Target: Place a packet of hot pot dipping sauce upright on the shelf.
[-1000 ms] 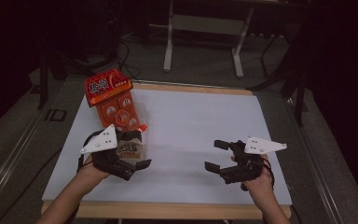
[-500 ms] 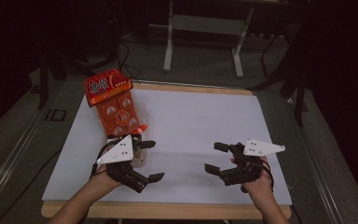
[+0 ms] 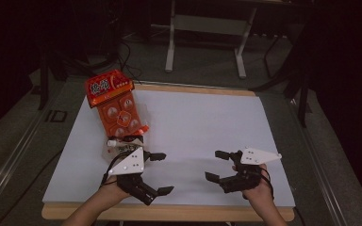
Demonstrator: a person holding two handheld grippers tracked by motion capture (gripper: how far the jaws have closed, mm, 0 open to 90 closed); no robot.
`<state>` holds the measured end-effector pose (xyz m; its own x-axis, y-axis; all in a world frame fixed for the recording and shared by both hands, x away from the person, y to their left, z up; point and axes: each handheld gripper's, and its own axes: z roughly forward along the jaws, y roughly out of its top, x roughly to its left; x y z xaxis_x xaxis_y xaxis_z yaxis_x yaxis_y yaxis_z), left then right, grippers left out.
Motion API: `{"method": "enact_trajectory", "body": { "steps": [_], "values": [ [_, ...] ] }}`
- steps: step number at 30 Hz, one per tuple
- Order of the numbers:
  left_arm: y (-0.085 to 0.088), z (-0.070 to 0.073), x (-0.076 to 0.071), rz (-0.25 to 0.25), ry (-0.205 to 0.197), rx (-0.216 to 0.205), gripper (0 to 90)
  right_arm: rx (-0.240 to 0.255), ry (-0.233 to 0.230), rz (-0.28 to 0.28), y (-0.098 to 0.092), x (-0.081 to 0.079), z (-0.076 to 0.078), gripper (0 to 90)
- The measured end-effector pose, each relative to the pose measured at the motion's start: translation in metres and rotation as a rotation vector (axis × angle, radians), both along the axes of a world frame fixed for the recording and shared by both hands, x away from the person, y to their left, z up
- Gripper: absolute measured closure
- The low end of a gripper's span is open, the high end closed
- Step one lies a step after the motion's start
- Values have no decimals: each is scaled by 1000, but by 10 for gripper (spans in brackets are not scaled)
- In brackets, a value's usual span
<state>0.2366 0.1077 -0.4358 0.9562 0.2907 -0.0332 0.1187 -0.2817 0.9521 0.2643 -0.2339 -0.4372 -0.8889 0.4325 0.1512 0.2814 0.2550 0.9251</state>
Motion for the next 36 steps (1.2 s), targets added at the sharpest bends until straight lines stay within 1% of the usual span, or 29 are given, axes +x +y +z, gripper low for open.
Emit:
{"method": "enact_trajectory", "body": {
  "steps": [2,6,12,15,18,22,28,29,33,36],
  "values": [
    [-2,-5,-1,-7,11,5,47,-2,7,0,-1,-1,-3,143],
    [-4,-12,-3,-12,27,1,47,-6,13,-6,-2,-1,-8,143],
    [-6,-23,-6,-20,30,18,48,-14,23,-14,-5,-2,-15,143],
    [-7,-29,-8,-18,40,19,48,-17,25,-17,-7,-3,-18,143],
    [-7,-35,-9,-21,46,32,48,-19,28,-20,-8,-3,-22,143],
    [-5,-42,-9,-7,59,35,48,-23,33,-28,-11,-3,-26,143],
    [1,-46,-11,4,45,48,48,-45,41,-45,-16,-4,-33,143],
    [3,-48,-11,9,47,43,48,-49,45,-46,-16,-4,-35,143],
    [8,-53,-10,24,52,54,48,-67,43,-53,-19,-4,-39,143],
    [10,-58,-10,27,59,41,49,-71,37,-61,-21,-3,-41,143]
  ]
}}
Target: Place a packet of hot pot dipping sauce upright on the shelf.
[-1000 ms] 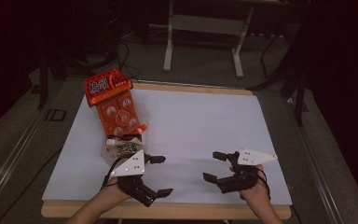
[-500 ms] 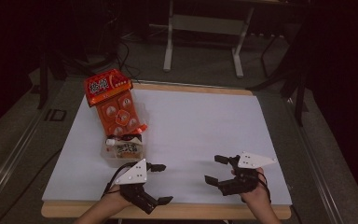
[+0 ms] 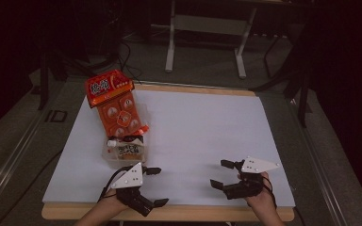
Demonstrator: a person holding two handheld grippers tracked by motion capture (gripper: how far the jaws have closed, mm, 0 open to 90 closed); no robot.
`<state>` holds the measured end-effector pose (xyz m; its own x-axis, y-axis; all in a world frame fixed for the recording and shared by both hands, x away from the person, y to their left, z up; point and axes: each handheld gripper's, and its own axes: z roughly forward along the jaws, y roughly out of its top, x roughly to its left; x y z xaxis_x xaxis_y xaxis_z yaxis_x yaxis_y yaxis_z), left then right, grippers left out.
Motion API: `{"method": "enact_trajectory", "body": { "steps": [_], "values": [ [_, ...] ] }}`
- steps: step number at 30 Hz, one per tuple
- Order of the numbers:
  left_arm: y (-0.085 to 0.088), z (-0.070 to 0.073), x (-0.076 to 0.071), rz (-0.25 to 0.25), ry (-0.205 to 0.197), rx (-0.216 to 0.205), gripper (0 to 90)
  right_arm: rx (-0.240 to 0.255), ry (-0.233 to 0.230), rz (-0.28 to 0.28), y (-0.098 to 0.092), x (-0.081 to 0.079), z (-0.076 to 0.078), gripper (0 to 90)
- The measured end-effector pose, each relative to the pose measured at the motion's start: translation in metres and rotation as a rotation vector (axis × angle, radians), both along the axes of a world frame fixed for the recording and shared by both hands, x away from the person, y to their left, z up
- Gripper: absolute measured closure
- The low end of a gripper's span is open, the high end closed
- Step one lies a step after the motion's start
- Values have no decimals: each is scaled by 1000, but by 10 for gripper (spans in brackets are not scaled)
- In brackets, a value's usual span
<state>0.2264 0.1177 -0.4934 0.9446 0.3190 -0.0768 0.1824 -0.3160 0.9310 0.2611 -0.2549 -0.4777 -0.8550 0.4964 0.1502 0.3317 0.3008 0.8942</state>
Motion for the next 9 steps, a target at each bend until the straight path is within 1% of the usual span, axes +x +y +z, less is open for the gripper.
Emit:
{"method": "enact_trajectory", "body": {
  "steps": [2,4,6,9],
  "values": [
    [1,-3,0,10,-1,7,49,-1,5,-3,-1,1,-2,143],
    [2,-6,1,11,10,10,49,-1,9,-5,-2,1,-3,143],
    [1,-7,0,15,9,13,49,-1,9,-8,-3,1,-4,143],
    [0,-7,-1,12,5,17,49,16,6,-15,-4,2,-3,143]
  ]
}}
